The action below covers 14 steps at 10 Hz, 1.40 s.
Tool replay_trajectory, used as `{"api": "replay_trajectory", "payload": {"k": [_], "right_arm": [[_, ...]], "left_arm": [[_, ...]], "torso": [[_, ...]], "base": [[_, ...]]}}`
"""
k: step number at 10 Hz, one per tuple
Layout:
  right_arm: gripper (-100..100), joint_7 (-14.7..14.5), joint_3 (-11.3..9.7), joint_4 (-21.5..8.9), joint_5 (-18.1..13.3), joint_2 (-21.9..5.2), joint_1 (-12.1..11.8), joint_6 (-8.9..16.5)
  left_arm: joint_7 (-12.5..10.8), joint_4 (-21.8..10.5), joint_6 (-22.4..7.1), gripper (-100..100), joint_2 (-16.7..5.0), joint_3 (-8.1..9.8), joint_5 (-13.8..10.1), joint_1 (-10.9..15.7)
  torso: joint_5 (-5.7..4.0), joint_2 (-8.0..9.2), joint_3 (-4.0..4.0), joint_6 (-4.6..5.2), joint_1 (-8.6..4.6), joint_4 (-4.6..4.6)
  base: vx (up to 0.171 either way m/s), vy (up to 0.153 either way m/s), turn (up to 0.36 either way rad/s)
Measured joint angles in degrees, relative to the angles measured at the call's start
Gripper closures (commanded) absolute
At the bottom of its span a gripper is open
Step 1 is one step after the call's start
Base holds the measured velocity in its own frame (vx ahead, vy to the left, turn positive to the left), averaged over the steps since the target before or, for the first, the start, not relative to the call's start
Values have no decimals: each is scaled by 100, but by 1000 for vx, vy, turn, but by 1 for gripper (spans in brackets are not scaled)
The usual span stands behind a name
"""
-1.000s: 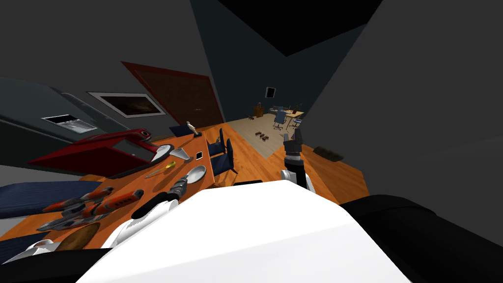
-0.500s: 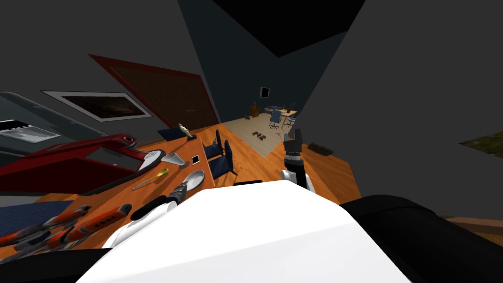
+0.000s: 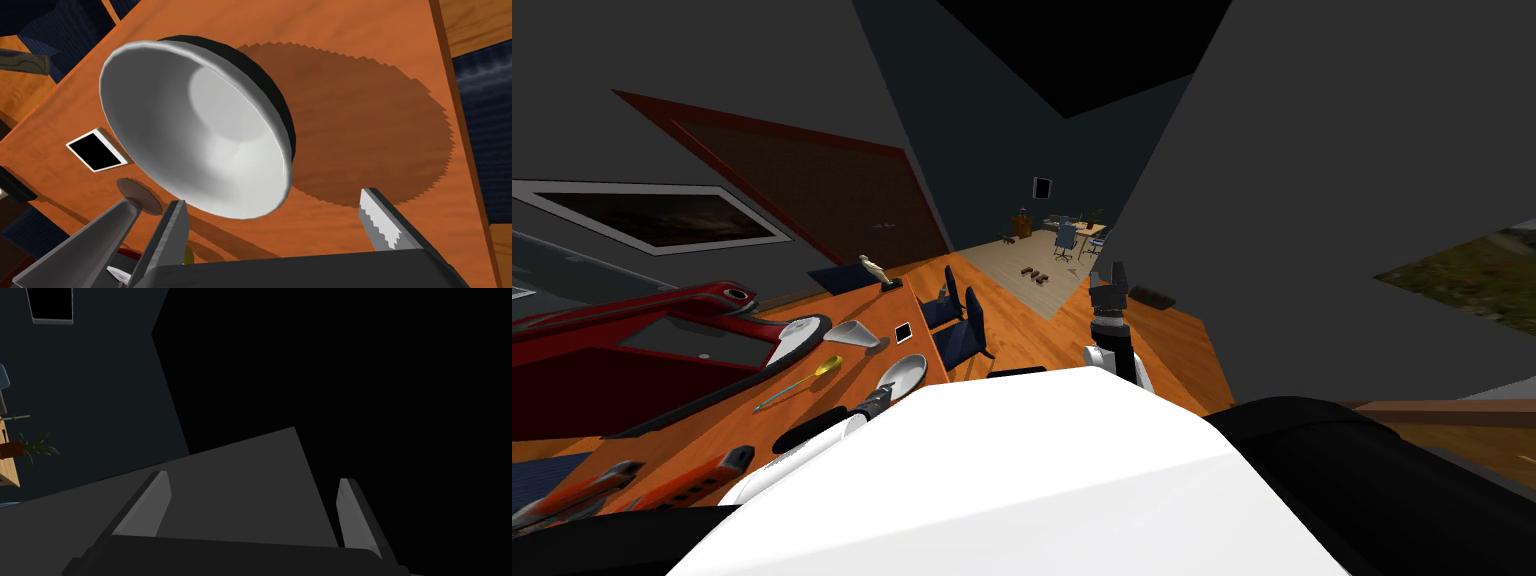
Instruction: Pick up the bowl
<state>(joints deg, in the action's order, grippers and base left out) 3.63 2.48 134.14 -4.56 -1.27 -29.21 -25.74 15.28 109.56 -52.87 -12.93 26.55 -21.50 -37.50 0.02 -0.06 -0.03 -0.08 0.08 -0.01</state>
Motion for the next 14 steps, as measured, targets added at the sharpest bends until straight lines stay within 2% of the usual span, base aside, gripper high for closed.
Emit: {"api": "replay_trajectory", "payload": {"k": [4, 12, 14], "right_arm": [[0, 0, 0, 0, 0, 0, 0, 0], [0, 0, 0, 0, 0, 0, 0, 0], [0, 0, 0, 0, 0, 1, 1, 0]], "left_arm": [[90, -105, -422, -100, 75, 83, -105, -2], [103, -136, -429, -100, 73, 89, -116, 4], [81, -55, -471, -100, 25, 330, -165, -45]], "torso": [[-2, 1, 1, -2, -4, 1], [-2, 2, 1, 0, -5, 1], [-5, 19, 11, -1, -19, 4]], "base": [[-7, -6, -22], [-3, -2, 2], [-57, -45, -18]]}}
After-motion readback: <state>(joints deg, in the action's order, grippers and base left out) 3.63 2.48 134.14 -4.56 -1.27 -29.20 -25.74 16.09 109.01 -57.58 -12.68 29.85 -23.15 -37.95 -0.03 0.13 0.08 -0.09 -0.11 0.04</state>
